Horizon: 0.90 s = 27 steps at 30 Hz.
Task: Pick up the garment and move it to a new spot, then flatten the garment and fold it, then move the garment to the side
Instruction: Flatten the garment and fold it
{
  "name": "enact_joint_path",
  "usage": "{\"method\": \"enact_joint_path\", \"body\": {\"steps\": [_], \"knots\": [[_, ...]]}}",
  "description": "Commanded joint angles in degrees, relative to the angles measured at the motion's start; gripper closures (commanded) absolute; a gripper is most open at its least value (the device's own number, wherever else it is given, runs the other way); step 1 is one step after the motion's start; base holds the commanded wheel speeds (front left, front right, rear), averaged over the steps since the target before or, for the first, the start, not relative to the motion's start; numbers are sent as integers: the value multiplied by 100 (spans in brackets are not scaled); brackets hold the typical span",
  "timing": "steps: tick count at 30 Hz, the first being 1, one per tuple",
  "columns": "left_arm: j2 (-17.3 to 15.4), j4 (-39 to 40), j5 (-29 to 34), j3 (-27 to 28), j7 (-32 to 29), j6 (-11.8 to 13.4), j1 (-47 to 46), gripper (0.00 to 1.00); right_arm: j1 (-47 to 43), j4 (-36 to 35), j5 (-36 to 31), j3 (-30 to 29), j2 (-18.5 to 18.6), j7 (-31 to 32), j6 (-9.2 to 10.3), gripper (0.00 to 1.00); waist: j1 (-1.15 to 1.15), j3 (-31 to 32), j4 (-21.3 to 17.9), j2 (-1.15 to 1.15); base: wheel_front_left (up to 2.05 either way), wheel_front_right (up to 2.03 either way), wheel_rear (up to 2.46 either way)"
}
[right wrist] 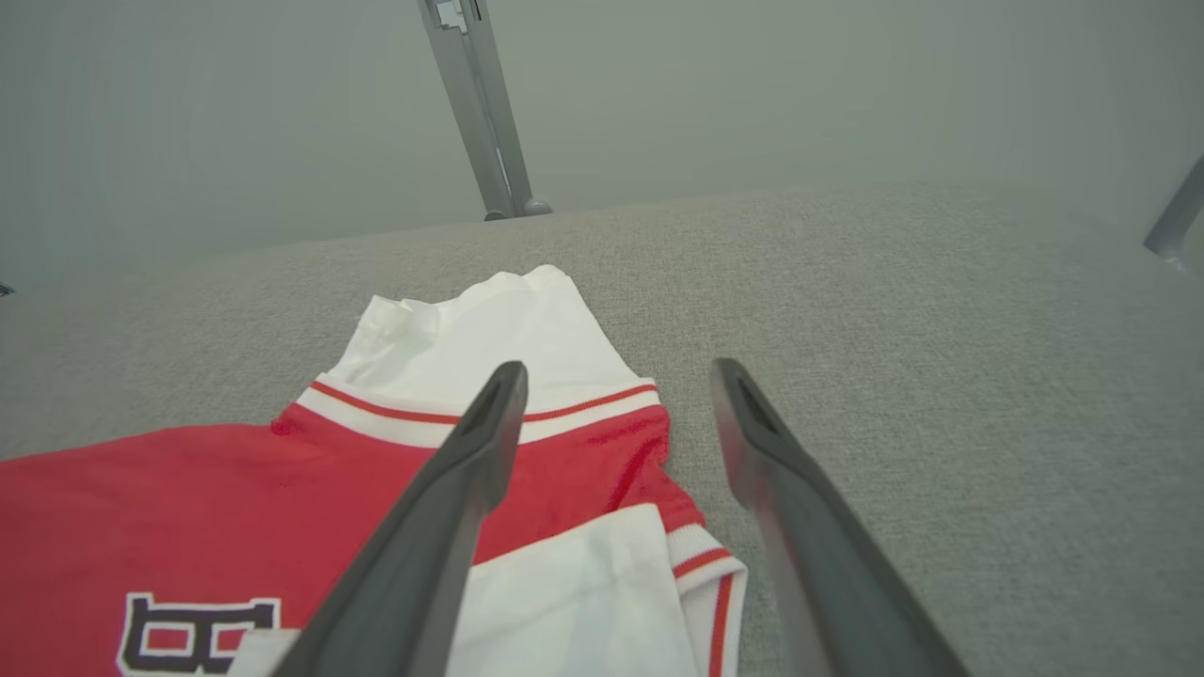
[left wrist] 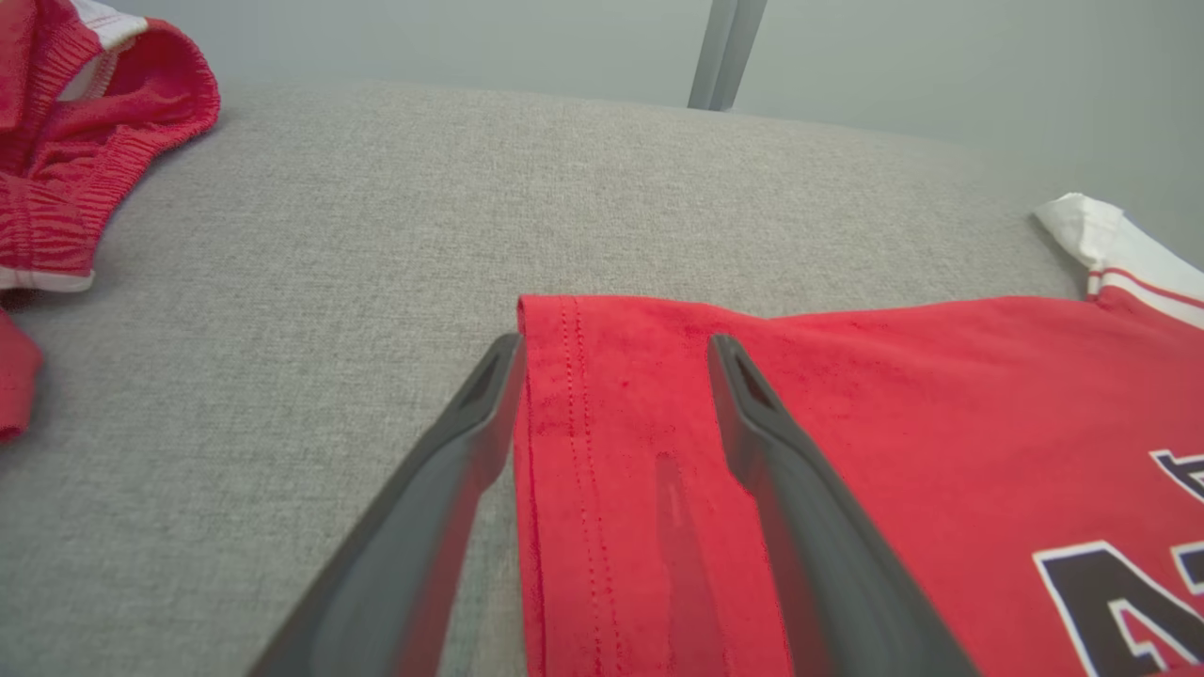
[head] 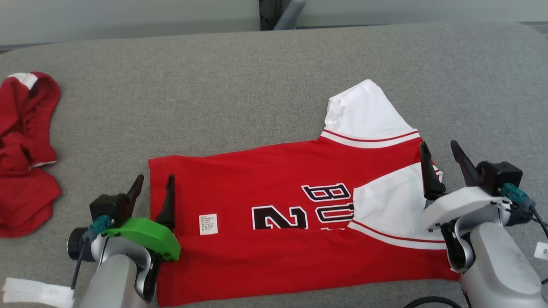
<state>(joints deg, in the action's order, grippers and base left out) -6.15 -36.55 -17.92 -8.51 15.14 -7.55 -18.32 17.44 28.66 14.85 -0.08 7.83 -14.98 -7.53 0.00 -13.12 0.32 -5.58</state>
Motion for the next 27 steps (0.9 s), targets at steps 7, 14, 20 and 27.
{"method": "enact_joint_path", "body": {"steps": [7,14,20,27], "knots": [[-226,-769,-239,-216,-3,8,-941,0,789,250,34,425,49,-6,9,0,0,-743,-176,-1,0,0,0],[-257,-1007,-367,-268,-3,9,-1233,0,1390,571,141,867,218,-6,9,0,0,-924,-148,-1,0,0,0],[-212,-815,-410,-409,-5,8,-1282,100,2183,1314,364,1669,591,161,9,0,0,-1038,6,-1,0,0,0],[-140,-449,-404,-657,-2,9,-1383,100,3323,2158,1211,2619,963,1299,9,0,0,-1227,291,-1,0,0,0]]}}
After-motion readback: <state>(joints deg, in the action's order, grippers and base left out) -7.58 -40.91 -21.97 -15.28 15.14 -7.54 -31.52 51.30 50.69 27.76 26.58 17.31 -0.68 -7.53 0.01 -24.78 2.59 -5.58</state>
